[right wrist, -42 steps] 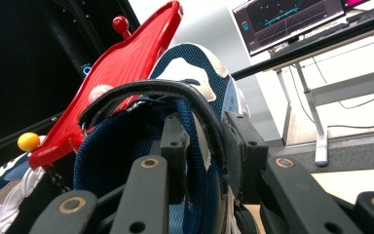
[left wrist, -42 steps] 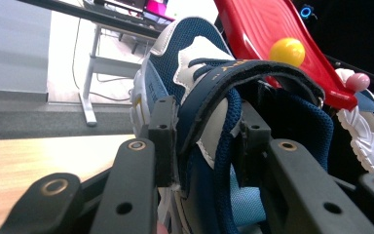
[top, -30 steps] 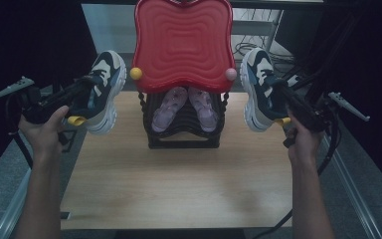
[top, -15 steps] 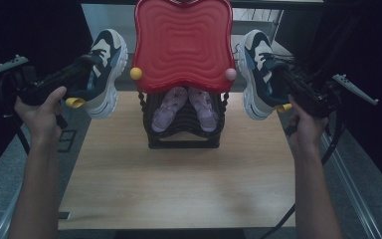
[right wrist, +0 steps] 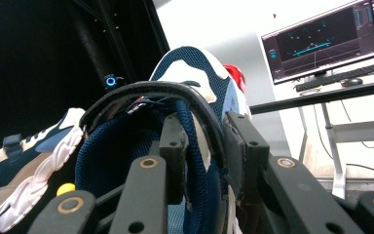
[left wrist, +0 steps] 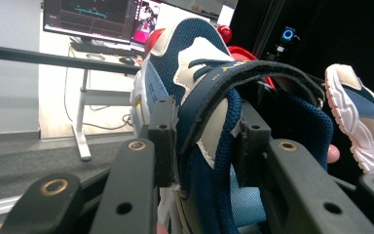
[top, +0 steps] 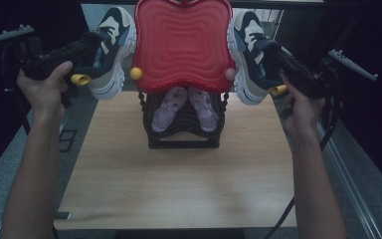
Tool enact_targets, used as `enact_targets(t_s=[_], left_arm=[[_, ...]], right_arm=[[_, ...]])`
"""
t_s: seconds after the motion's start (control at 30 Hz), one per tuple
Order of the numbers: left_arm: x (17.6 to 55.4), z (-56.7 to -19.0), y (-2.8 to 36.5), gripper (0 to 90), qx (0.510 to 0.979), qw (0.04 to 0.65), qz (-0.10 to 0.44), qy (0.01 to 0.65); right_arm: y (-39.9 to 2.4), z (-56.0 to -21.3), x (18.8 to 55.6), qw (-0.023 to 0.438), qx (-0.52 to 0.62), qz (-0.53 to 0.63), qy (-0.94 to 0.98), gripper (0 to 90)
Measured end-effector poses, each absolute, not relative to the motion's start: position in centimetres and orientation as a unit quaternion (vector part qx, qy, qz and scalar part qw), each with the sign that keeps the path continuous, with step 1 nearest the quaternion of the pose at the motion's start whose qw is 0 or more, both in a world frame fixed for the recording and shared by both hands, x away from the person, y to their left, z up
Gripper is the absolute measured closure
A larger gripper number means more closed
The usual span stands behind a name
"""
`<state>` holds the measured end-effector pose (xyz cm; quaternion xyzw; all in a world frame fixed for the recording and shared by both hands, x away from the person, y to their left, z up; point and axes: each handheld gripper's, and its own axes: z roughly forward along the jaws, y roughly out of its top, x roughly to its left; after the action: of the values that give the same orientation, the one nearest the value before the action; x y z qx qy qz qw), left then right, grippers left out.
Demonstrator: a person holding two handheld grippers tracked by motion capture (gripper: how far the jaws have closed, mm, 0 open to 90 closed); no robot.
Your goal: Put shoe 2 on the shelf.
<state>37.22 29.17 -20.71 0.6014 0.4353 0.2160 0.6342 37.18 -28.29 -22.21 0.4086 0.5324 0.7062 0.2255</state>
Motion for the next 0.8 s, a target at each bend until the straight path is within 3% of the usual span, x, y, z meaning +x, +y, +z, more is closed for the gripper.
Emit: enact_targets(t_s=[0.37, 0.8], left_arm=[[39.8, -17.7, 25.6, 67.2, 0.613, 0.639, 0.204, 0.417], [42.4, -16.2, 20.9, 67.2, 0.625, 0.631, 0.208, 0.409]], right_arm=[[-24.4, -19.4, 39.7, 0.193, 0.397, 0.709, 0.550, 70.8], [-20.8, -17.1, 43.2, 0.190, 0.411, 0.690, 0.564, 71.2]])
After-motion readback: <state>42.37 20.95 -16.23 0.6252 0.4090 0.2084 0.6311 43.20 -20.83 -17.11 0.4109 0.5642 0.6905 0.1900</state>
